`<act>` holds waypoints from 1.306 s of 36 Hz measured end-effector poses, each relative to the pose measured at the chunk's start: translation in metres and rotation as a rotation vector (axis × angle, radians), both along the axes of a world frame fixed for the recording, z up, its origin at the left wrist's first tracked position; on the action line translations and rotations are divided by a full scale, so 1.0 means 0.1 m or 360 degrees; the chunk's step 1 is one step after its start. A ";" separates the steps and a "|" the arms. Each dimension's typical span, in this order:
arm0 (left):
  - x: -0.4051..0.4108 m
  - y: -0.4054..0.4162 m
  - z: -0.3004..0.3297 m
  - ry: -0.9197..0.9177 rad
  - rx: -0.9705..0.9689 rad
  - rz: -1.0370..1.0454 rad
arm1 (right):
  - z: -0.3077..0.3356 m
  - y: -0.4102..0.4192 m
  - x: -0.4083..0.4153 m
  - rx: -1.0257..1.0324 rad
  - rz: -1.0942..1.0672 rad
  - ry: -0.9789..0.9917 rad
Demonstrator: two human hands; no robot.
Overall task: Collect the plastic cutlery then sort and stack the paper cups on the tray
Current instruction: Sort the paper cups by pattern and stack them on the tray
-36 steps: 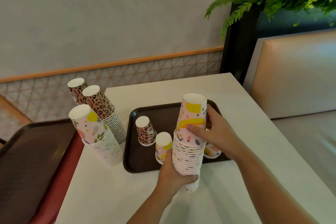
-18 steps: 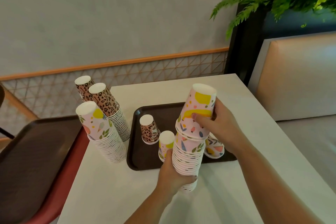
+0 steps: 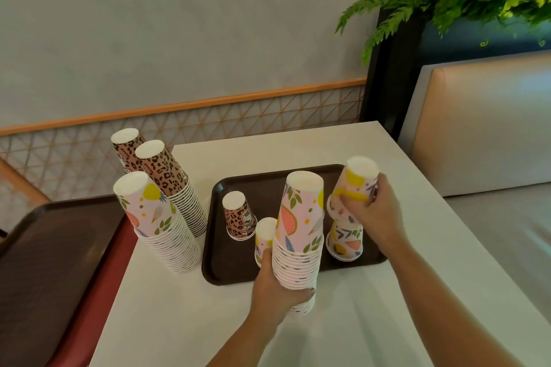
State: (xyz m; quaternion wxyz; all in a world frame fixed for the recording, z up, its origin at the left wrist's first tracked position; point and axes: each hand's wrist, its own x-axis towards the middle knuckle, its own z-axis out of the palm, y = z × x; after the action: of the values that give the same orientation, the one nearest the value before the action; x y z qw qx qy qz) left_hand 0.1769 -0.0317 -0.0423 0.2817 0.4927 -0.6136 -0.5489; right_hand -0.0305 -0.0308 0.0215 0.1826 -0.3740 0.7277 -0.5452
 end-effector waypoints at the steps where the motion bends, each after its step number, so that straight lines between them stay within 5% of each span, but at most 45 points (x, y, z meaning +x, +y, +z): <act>1: -0.01 0.00 0.00 0.0008 0.0006 0.0001 | -0.09 0.00 0.01 0.0054 0.0020 0.0052; 13: -0.05 -0.01 -0.05 -0.0043 0.0004 0.0003 | -0.63 0.08 -0.07 0.0376 0.0019 0.0062; 18: -0.06 -0.02 -0.03 -0.0036 -0.0016 0.0003 | -0.21 0.13 0.11 -0.0179 -0.0149 0.0243; 21: -0.08 0.00 -0.02 -0.0045 -0.0020 -0.0008 | 0.14 0.15 0.28 -0.0358 0.0189 0.0210; 26: -0.11 0.03 -0.01 -0.0016 -0.0017 -0.0002 | 0.27 0.15 0.50 0.0009 0.0727 0.0082; 41: -0.09 0.03 -0.04 -0.0036 -0.0004 -0.0014 | 0.42 0.16 0.50 -0.0105 0.0435 0.0075; 47: -0.10 0.03 -0.04 -0.0074 -0.0012 -0.0024 | 0.56 0.15 0.39 -0.0343 0.0314 -0.0389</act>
State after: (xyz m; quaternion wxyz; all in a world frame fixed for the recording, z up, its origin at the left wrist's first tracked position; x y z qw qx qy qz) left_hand 0.1672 -0.0290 -0.0462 0.2650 0.4996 -0.6259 -0.5371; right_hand 0.0081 -0.0156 0.0778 0.2813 -0.3919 0.5973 -0.6407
